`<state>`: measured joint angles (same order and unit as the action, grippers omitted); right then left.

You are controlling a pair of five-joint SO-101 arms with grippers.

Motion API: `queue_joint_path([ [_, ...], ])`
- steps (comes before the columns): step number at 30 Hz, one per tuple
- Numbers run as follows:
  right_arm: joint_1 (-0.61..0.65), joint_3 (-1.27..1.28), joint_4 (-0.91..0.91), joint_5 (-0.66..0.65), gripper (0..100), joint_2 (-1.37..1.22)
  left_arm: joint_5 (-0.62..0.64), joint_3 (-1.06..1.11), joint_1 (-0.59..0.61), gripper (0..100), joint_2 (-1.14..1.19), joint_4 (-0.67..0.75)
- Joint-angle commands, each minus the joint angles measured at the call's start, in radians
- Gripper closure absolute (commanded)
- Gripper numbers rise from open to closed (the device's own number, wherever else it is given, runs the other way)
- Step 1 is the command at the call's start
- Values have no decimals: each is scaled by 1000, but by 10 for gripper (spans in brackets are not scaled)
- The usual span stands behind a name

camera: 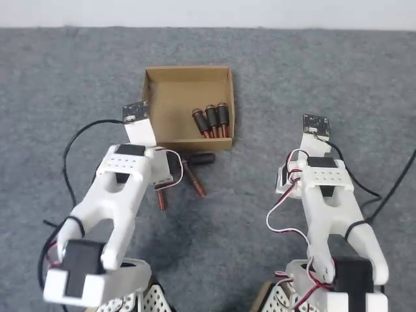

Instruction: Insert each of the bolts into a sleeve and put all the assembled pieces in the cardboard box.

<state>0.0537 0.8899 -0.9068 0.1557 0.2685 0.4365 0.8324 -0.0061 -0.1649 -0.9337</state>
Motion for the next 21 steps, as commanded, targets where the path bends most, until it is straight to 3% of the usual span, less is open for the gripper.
queue_joint_path([
  [1, -5, -8, 13, -18, 991, 51, 15, -10, 5, 988, -109, 18],
  [6, -5, -8, 22, -18, 991, 51, 15, 2, 9, 988, -149, 26],
  [12, -5, 14, 68, -18, 991, 50, 17, 5, 127, 988, -184, 98],
  [21, 76, 11, 145, -20, 991, 51, 135, 59, 209, 988, -183, 233],
])
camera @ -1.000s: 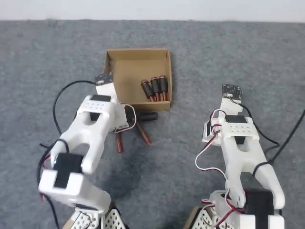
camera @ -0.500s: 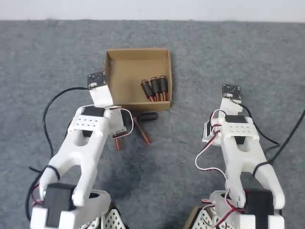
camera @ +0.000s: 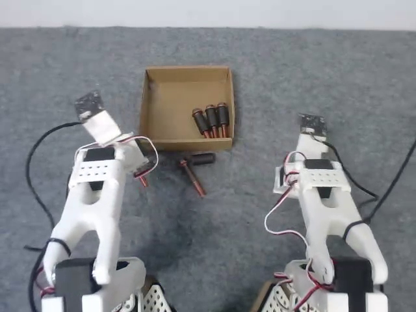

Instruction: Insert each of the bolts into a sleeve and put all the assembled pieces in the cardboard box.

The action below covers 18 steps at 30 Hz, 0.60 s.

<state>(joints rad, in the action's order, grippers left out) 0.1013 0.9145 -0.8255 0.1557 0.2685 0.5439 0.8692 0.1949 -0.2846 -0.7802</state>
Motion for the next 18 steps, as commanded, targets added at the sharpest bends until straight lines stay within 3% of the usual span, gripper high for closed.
queue_joint_path([
  [1, 31, -11, 97, -20, 991, 51, 28, 41, 8, 988, -63, 112],
  [5, 33, -11, 245, -20, 991, 51, 28, 82, 5, 988, -63, 181],
  [18, 36, -11, 743, -20, 989, 50, 23, 87, 6, 988, -63, 184],
])
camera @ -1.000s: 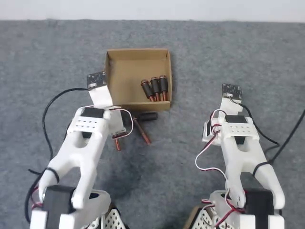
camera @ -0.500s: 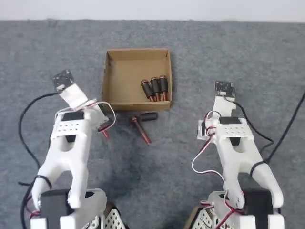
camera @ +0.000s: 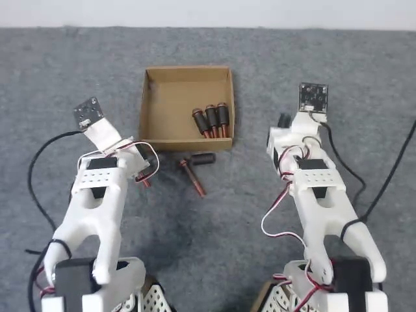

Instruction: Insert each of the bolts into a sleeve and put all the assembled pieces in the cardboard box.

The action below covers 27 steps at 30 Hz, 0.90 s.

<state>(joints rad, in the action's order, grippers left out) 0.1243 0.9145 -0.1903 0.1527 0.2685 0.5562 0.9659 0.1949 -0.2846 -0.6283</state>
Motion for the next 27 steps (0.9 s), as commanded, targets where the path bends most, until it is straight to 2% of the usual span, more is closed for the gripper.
queue_joint_path([
  [1, 21, -11, 140, -17, 989, 47, 11, -10, 6, 988, -63, 32],
  [9, 147, -18, 458, -17, 990, -168, 9, 8, 8, 988, -63, 77],
  [19, 236, -137, 1096, -18, 991, -535, 9, 18, 8, 988, -63, 103],
  [27, 302, -241, 1204, -28, 991, -697, 9, 18, 8, 988, -63, 104],
])
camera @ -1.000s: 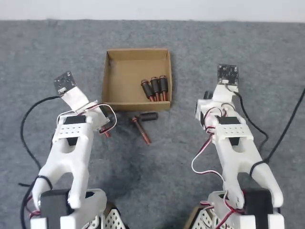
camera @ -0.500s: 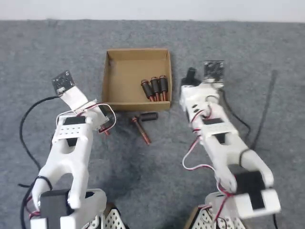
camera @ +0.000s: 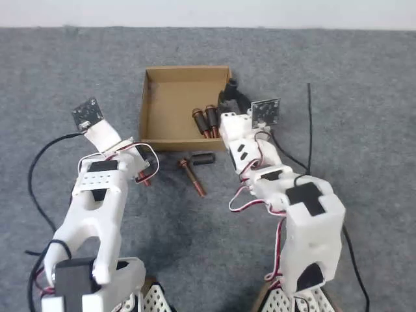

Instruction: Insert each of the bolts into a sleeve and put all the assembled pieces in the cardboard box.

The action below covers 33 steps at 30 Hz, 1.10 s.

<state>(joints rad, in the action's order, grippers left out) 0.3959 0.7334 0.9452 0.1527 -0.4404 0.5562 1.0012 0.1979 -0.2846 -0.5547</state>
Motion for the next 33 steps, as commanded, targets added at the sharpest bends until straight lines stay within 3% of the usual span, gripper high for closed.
queue_joint_path([
  [1, 39, -41, 102, -54, 991, 12, 9, -18, 5, 988, -63, 31],
  [6, 117, 91, 271, -247, 991, 15, 9, -18, 5, 988, -63, 31],
  [9, 173, 178, 348, -287, 991, 16, 9, -18, 5, 988, -63, 31],
  [23, 302, 517, 677, -290, 991, 18, 9, -18, 5, 988, -63, 31],
  [33, 314, 717, 809, -290, 991, 31, 9, -18, 5, 988, -63, 31],
])
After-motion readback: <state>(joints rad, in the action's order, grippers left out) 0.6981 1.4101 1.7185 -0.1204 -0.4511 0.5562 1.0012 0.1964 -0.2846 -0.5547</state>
